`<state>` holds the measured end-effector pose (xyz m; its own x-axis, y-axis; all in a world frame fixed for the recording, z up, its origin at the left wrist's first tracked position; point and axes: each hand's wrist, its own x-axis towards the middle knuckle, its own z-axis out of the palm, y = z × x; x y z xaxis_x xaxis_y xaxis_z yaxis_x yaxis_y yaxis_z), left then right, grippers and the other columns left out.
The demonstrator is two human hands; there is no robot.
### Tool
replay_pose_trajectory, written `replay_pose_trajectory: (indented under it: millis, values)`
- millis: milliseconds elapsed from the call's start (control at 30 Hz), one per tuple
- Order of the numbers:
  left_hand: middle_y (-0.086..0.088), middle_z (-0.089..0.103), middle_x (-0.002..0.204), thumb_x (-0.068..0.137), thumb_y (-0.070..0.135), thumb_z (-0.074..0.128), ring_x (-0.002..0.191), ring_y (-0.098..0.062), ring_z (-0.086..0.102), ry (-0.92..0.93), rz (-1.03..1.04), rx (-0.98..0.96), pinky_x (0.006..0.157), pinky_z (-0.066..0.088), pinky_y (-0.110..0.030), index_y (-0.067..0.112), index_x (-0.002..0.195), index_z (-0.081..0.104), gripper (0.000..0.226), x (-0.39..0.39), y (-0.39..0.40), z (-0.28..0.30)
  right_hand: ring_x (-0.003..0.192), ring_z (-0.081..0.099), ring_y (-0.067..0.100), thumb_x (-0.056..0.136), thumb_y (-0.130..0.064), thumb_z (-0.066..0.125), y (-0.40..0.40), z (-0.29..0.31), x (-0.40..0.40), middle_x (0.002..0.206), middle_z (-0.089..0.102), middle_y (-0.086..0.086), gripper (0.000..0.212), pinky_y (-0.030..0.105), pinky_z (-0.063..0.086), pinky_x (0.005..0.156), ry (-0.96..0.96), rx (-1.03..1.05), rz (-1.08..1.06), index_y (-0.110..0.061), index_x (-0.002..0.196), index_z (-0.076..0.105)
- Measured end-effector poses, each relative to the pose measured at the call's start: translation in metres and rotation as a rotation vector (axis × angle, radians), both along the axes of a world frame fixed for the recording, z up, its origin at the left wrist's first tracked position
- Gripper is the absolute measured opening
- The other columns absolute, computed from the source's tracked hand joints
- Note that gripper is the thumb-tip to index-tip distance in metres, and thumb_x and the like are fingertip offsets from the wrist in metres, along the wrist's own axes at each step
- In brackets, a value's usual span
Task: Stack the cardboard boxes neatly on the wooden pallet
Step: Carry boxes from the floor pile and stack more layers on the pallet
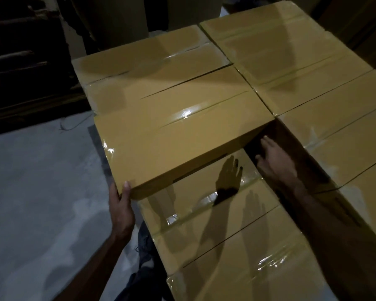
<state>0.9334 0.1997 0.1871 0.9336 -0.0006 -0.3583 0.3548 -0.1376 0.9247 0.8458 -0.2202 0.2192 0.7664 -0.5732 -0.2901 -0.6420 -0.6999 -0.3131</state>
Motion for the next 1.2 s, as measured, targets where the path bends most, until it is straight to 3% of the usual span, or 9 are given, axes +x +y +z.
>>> replay_pose_trajectory:
  millis: [67, 200, 267, 367, 500, 633, 800, 900, 1200]
  values:
    - [-0.006, 0.055, 0.152, 0.093, 0.080, 0.045, 0.141, -0.027, 0.051, 0.180, 0.109, -0.108, 0.116, 0.041, -0.057, 0.022, 0.156, 0.045, 0.086, -0.003, 0.002, -0.011, 0.153, 0.035, 0.029, 0.106, -0.030, 0.060, 0.050, -0.026, -0.011, 0.167, 0.036, 0.007, 0.063, 0.052, 0.034, 0.122, -0.123, 0.272, -0.222, -0.013, 0.161, 0.036]
    - [-0.009, 0.053, 0.155, 0.084, 0.090, 0.036, 0.143, -0.029, 0.049, 0.385, 0.198, -0.200, 0.120, 0.034, -0.060, 0.017, 0.159, 0.043, 0.105, 0.004, 0.012, -0.029, 0.137, 0.053, 0.030, 0.105, -0.029, 0.061, 0.108, -0.072, -0.003, 0.146, 0.059, 0.008, 0.041, 0.053, 0.041, 0.118, -0.286, 0.804, -0.697, -0.016, 0.144, 0.057]
    - [-0.010, 0.057, 0.150, 0.095, 0.084, 0.032, 0.140, -0.030, 0.051, 0.434, 0.199, -0.196, 0.119, 0.035, -0.060, 0.018, 0.156, 0.047, 0.091, 0.015, 0.019, -0.046, 0.132, 0.057, 0.026, 0.106, -0.027, 0.058, 0.121, -0.087, 0.006, 0.139, 0.063, 0.007, 0.019, 0.052, 0.044, 0.116, -0.336, 0.946, -0.797, -0.024, 0.123, 0.065]
    - [-0.013, 0.061, 0.142, 0.107, 0.061, 0.038, 0.136, -0.034, 0.055, 0.515, 0.161, -0.193, 0.116, 0.041, -0.060, 0.019, 0.141, 0.060, 0.059, 0.027, 0.027, -0.071, 0.138, 0.053, 0.025, 0.109, -0.027, 0.049, 0.136, -0.108, 0.017, 0.152, 0.055, 0.008, 0.038, 0.051, 0.041, 0.119, -0.415, 1.120, -0.866, -0.018, 0.145, 0.055]
    - [-0.018, 0.061, 0.137, 0.109, 0.052, 0.039, 0.129, -0.038, 0.058, 0.591, 0.136, -0.197, 0.115, 0.043, -0.060, 0.019, 0.117, 0.063, 0.041, 0.044, 0.028, -0.088, 0.134, 0.054, 0.026, 0.110, -0.025, 0.039, 0.152, -0.118, 0.034, 0.150, 0.055, 0.008, 0.043, 0.053, 0.039, 0.120, -0.476, 1.185, -0.924, -0.018, 0.152, 0.050]
    - [-0.020, 0.059, 0.138, 0.108, 0.054, 0.037, 0.126, -0.039, 0.058, 0.607, 0.134, -0.200, 0.113, 0.046, -0.060, 0.018, 0.125, 0.060, 0.046, 0.055, 0.026, -0.090, 0.120, 0.060, 0.021, 0.109, -0.035, 0.042, 0.158, -0.127, 0.053, 0.131, 0.064, -0.001, 0.027, 0.055, 0.042, 0.113, -0.528, 1.243, -0.964, -0.030, 0.123, 0.064]
    - [-0.021, 0.055, 0.141, 0.108, 0.056, 0.034, 0.132, -0.044, 0.052, 0.628, 0.161, -0.216, 0.114, 0.043, -0.062, 0.018, 0.121, 0.058, 0.047, 0.066, 0.022, -0.095, 0.118, 0.066, 0.025, 0.103, -0.061, 0.043, 0.167, -0.133, 0.068, 0.131, 0.070, -0.004, 0.050, 0.057, 0.046, 0.105, -0.557, 1.332, -0.932, -0.032, 0.138, 0.064]
    - [-0.020, 0.055, 0.139, 0.108, 0.057, 0.035, 0.130, -0.043, 0.054, 0.610, 0.179, -0.197, 0.113, 0.044, -0.062, 0.023, 0.125, 0.053, 0.042, 0.071, 0.019, -0.094, 0.118, 0.068, 0.030, 0.100, -0.063, 0.043, 0.175, -0.133, 0.071, 0.131, 0.068, -0.005, 0.052, 0.053, 0.053, 0.096, -0.593, 1.373, -0.967, -0.035, 0.141, 0.060]
    - [-0.013, 0.060, 0.120, 0.106, 0.060, 0.040, 0.115, -0.035, 0.060, 0.622, 0.170, -0.191, 0.108, 0.050, -0.055, 0.027, 0.110, 0.059, 0.037, 0.073, 0.018, -0.096, 0.123, 0.064, 0.026, 0.100, -0.068, 0.045, 0.196, -0.131, 0.068, 0.141, 0.061, -0.005, 0.056, 0.053, 0.048, 0.103, -0.550, 1.427, -0.945, -0.034, 0.144, 0.056]
